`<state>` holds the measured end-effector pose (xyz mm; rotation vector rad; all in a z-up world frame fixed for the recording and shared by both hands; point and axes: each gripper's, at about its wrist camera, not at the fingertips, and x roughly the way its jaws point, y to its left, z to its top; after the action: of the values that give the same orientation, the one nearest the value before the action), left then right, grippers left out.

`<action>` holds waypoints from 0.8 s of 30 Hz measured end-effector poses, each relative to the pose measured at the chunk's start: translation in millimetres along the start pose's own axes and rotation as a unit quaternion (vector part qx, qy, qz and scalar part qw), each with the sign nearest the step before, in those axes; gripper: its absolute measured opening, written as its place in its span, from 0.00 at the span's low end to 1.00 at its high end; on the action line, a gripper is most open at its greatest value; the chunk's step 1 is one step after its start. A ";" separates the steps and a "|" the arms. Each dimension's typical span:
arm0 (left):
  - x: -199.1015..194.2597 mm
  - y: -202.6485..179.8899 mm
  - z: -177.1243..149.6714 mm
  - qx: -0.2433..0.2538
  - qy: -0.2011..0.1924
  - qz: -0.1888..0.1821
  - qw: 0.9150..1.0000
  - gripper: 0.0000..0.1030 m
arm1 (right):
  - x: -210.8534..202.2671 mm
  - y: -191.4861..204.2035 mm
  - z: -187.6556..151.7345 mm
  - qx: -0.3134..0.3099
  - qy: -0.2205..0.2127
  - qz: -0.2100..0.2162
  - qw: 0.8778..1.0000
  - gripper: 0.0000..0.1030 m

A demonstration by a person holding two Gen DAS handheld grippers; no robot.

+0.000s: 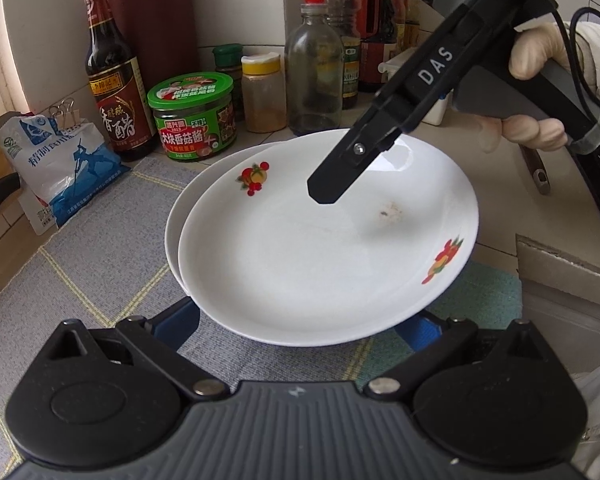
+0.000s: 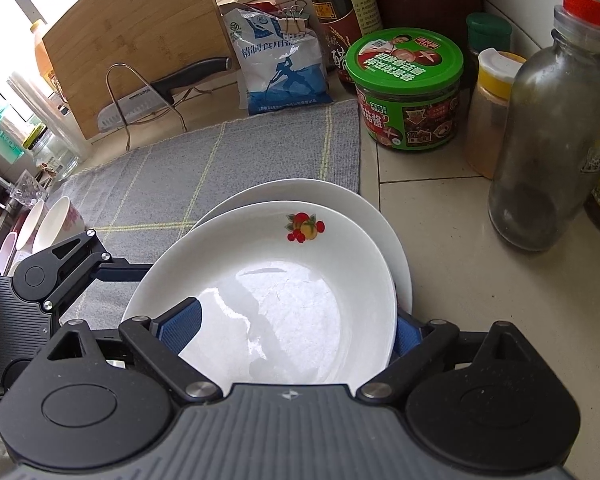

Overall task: Organize plates and bowls
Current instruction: 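Lower the held plate onto the plate stack with the right gripper, then open the right gripper and withdraw it from the plate stack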

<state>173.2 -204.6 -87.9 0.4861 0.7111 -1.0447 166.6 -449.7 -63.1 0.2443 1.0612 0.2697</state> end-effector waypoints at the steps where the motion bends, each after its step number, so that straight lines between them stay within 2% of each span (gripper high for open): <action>1: -0.4 0.2 -0.3 -0.001 -0.001 -0.001 1.000 1.00 | -1.1 1.0 0.0 0.001 0.001 -0.004 1.000 0.95; 16: -7.2 -2.1 -5.7 -0.004 -0.020 0.015 1.000 1.00 | -5.5 14.8 -8.2 -0.010 0.024 -0.072 0.997 0.99; 19: -10.4 -4.3 -7.7 -0.003 -0.028 0.031 0.999 1.00 | -8.6 21.2 -10.5 -0.030 0.018 -0.082 0.996 0.99; 24: -24.4 -8.3 -9.7 -0.011 -0.057 0.065 0.996 1.00 | -20.9 38.4 -9.3 -0.082 -0.023 -0.103 0.991 1.00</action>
<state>155.1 -186.9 -77.0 0.4437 0.5808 -0.9338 144.9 -419.9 -37.8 -0.0064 1.0040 0.1632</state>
